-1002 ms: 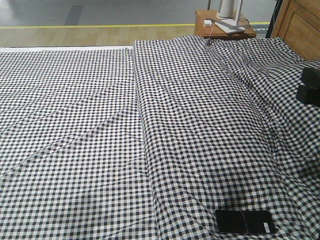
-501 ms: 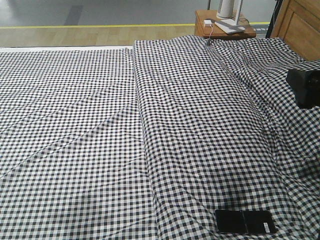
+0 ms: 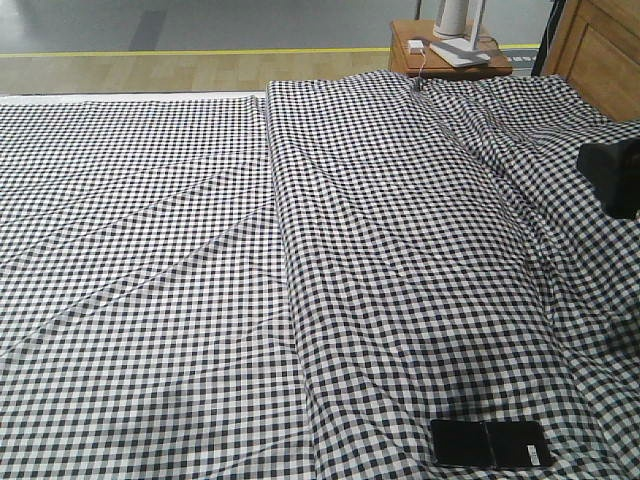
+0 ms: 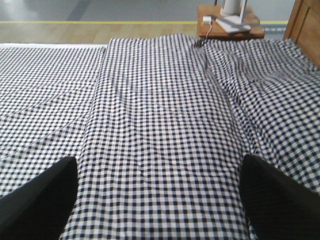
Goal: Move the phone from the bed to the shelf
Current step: 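Raise and swing the right gripper toward the black phone, then lower the open right gripper over the black phone on the bed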
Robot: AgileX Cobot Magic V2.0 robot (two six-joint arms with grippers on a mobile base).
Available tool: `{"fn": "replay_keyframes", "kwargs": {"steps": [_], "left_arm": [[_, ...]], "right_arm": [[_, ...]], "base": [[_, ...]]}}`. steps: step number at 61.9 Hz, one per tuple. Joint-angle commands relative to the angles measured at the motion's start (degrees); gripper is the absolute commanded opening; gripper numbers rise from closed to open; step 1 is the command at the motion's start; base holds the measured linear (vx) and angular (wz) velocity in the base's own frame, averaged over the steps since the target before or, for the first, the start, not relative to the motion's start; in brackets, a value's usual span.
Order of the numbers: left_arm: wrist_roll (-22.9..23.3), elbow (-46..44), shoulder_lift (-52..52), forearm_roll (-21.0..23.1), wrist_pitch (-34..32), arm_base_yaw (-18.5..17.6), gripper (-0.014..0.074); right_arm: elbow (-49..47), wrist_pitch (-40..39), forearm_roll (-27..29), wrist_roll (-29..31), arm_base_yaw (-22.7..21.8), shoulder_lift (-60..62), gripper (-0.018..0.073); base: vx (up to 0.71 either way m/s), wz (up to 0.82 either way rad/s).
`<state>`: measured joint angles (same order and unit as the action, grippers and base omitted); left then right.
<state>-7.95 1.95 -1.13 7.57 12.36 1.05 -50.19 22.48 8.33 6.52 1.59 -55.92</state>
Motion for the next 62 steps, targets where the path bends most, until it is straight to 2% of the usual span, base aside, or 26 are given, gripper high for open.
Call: {"fn": "replay_keyframes", "kwargs": {"steps": [1, 16, 27, 39, 49, 62], "left_arm": [[0.22, 0.03, -0.35, 0.34, -4.32, -0.15, 0.0001], [0.22, 0.03, -0.35, 0.34, -4.32, -0.15, 0.0001], [0.22, 0.03, -0.35, 0.34, -4.32, -0.15, 0.0001], [0.22, 0.03, -0.35, 0.34, -4.32, -0.15, 0.0001], [0.22, 0.03, -0.35, 0.34, -4.32, -0.15, 0.0001], [0.22, 0.03, -0.35, 0.34, -4.32, -0.15, 0.0001]], "right_arm": [[-5.35, 1.80, -0.34, -1.72, -0.39, 0.00, 0.0613], [-13.28, 12.80, -0.41, -3.87, -1.13, -3.83, 0.0613], [-15.42, 19.49, 0.02, -3.30, -9.06, -6.27, 0.0613], [-15.42, 23.49, 3.39, 3.13, -17.02, -9.26, 0.0613], [-15.42, 26.27, 7.32, 8.11, -20.52, -14.55, 0.0610], [-15.42, 31.11, 15.21, 16.01, -24.55, -23.46, 0.0603]], "base": [[0.00, 0.00], [0.00, 0.00], [0.00, 0.00], [0.00, 0.00], [0.00, 0.00], [0.00, 0.00]]}}
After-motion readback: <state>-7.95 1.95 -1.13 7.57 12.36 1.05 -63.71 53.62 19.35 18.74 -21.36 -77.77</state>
